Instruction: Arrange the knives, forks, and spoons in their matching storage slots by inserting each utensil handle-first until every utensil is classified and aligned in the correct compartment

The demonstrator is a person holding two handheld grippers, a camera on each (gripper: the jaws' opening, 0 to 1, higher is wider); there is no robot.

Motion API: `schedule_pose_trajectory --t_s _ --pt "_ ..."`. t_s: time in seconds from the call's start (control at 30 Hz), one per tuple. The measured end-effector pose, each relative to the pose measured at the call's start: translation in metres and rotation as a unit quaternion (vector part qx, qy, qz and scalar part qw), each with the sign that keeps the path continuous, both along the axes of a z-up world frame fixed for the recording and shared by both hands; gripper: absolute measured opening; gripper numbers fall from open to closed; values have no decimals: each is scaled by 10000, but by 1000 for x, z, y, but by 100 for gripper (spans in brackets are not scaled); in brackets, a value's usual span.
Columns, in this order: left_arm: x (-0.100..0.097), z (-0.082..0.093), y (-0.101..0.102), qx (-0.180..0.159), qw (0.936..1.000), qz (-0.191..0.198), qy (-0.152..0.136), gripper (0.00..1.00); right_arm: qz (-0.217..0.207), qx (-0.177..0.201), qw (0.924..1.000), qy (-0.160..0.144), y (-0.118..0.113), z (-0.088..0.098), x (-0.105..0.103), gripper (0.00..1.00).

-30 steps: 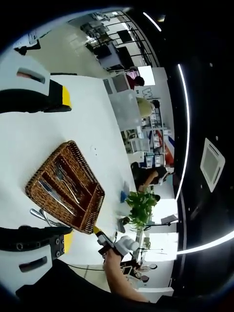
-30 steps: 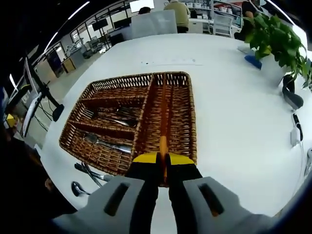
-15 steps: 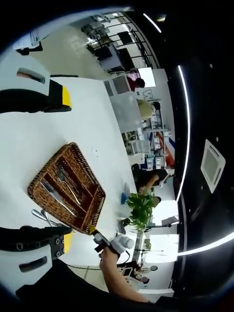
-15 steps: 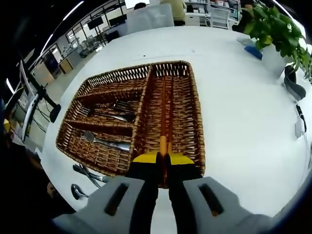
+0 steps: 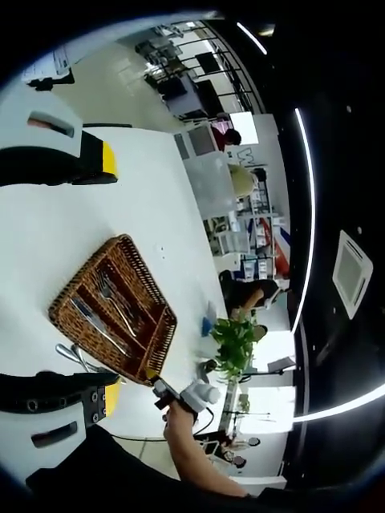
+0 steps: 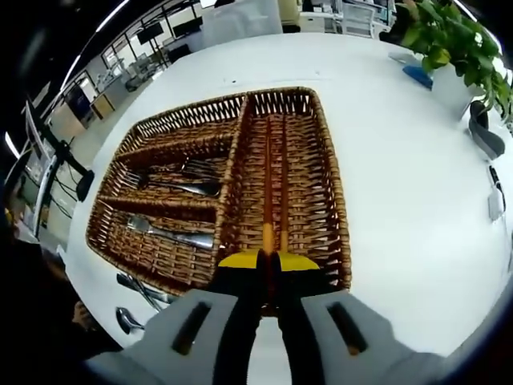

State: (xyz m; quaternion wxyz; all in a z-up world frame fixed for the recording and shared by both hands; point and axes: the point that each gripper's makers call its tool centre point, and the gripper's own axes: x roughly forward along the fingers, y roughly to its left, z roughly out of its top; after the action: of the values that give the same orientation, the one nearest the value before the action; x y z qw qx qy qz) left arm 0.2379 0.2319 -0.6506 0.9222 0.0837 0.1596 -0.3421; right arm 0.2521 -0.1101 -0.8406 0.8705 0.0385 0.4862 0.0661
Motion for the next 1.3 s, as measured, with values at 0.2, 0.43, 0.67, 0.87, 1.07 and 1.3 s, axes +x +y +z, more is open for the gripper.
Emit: schedule_pose_trajectory --t_s 0.2,0.43,0.67,0.87,1.07,1.3 --pt "-1 -1 -1 -4 10000 -10 28 99 -2 95 9999 87 2 -4 -2 4" --pt "-3 -3 -3 24 10000 -11 67 99 68 164 9997 164 6 -7 -1 4" --pt "-6 -5 -4 75 9999 44 63 99 246 153 9993 243 9 -15 -5 5" --pt "-10 -2 -5 77 9999 96 54 99 341 156 9990 224 9 -17 -6 5" --pt "-16 0 -10 98 9999 112 32 99 651 194 9975 202 13 -16 -7 5" --pt "-21 4 -14 110 9998 138 -10 99 992 55 9950 -111 9 -3 -1 8"
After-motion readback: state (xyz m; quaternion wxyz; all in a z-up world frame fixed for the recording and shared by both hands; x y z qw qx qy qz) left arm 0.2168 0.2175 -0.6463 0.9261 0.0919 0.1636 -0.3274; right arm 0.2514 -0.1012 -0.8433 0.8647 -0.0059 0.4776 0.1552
